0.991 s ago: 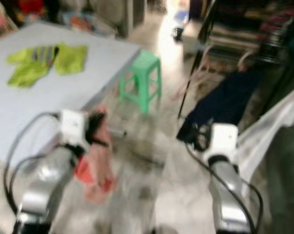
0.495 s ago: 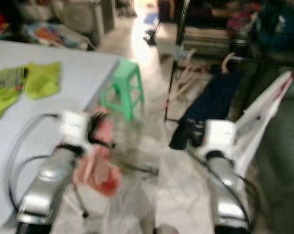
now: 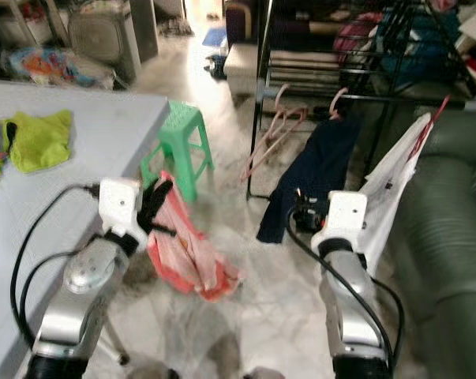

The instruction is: Hang hanger

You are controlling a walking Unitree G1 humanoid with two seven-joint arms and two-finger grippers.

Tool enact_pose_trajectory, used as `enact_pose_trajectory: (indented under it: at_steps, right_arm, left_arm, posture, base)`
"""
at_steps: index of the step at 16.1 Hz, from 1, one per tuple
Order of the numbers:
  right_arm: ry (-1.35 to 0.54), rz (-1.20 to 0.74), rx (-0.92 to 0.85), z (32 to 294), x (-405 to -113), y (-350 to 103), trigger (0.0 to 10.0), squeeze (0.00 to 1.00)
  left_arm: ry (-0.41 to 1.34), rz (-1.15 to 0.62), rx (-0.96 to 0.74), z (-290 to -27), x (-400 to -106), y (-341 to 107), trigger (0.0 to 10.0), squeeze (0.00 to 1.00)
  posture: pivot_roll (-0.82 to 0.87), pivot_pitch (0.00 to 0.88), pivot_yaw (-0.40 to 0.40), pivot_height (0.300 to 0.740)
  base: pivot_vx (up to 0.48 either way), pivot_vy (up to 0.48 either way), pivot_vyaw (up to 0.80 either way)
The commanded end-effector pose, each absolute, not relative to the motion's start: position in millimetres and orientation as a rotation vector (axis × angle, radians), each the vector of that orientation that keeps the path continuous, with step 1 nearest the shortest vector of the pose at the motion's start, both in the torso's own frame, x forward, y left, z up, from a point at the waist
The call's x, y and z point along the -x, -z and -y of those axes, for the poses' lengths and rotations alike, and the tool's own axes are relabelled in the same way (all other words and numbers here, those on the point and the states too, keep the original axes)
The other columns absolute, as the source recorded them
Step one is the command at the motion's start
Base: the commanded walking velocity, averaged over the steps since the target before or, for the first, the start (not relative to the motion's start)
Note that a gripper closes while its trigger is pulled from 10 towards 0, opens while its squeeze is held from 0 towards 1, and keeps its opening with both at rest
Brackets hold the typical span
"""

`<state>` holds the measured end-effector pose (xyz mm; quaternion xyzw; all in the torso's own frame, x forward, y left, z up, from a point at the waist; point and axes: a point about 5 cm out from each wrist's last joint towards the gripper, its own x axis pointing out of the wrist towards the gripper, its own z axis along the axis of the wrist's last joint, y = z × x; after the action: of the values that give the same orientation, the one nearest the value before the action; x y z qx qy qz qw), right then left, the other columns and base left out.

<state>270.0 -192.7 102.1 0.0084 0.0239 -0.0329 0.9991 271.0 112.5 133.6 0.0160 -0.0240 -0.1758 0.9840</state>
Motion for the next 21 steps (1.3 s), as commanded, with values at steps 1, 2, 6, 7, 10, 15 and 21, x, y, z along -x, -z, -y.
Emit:
enact_pose_trajectory:
  at_steps: [1,2,6,7,10,15,21]
  right_arm:
    - [0.067,-0.053,-0.016,194,-272,-102,10.0,0.0]
    - [0.063,-0.042,-0.011,192,-274,-104,10.0,0.0]
    - [0.023,0.008,0.011,186,-282,-121,10.0,0.0]
    - [0.01,0.009,0.036,187,-280,-122,10.0,0.0]
    - [0.03,-0.005,0.019,187,-273,-116,10.0,0.0]
    - [0.041,-0.034,0.006,182,-269,-107,10.0,0.0]
    - [0.097,-0.026,0.019,189,-271,-108,10.0,0.0]
  left_arm:
    - [0.34,0.082,-0.04,-115,-276,-140,10.0,0.0]
    - [0.326,0.077,-0.039,-118,-277,-140,10.0,0.0]
    - [0.33,0.084,-0.044,-123,-283,-146,10.0,0.0]
    - [0.332,0.071,-0.062,-124,-283,-142,10.0,0.0]
    - [0.376,0.069,-0.076,-120,-283,-142,10.0,0.0]
    - [0.394,0.07,-0.083,-121,-284,-145,10.0,0.0]
    - [0.447,0.073,-0.077,-109,-282,-146,10.0,0.0]
  posture:
    - [0.01,0.0,-0.02,0.74]
    - [0.0,0.0,-0.014,0.74]
    - [-0.05,0.0,0.007,0.74]
    - [-0.05,0.0,0.016,0.74]
    - [-0.04,0.0,0.034,0.74]
    - [-0.02,0.0,0.03,0.74]
    - [-0.02,0.0,0.039,0.74]
  base:
    - [0.394,0.274,0.0]
    - [0.394,0.274,0.0]
    - [0.372,0.3,0.0]
    - [0.349,0.33,0.0]
    - [0.347,0.33,0.0]
    - [0.367,0.309,0.0]
    - [0.135,0.0,0.0]
